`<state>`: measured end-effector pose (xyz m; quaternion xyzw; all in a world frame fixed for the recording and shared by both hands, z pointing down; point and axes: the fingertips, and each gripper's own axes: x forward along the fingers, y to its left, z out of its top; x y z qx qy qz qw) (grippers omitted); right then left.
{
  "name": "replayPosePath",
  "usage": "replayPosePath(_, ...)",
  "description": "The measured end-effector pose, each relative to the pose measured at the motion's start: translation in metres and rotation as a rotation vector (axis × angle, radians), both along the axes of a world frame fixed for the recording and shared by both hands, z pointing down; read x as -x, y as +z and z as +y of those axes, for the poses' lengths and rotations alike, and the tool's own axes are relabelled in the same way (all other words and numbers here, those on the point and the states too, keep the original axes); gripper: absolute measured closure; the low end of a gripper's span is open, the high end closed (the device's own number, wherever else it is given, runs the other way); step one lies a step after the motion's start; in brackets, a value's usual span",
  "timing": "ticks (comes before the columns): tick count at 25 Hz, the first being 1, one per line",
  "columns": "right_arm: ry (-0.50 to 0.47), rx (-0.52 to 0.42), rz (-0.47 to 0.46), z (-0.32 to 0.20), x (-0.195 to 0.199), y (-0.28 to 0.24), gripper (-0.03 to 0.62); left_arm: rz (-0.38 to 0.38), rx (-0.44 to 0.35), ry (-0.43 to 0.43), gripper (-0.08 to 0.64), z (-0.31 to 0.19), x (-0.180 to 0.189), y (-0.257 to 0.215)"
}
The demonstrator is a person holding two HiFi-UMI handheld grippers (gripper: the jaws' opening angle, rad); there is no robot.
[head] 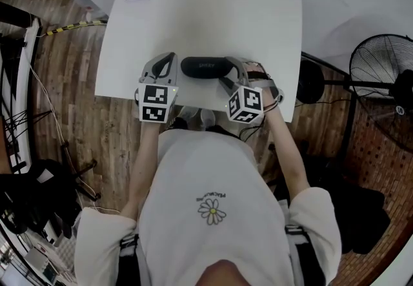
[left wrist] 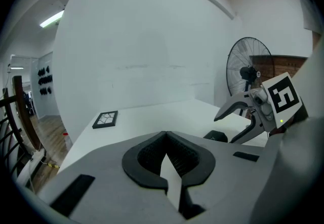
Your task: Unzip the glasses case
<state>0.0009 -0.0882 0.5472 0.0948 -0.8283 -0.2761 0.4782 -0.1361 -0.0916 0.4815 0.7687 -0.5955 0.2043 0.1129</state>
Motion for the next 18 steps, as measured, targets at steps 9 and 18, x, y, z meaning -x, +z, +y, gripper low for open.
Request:
replayPosePath(9, 0.06, -0.056, -0.042, -0.05, 0.012, -0.025, 0.331, 0.014, -0.005, -0.026, 0.548, -0.001, 0.008, -0.003)
replayPosePath(18, 0.029, -0.098, -0.068, -0.083, 0.064, -0.042, 0.331, 0.038, 0.024, -0.083, 0.548, 0.005, 0.025, 0.006)
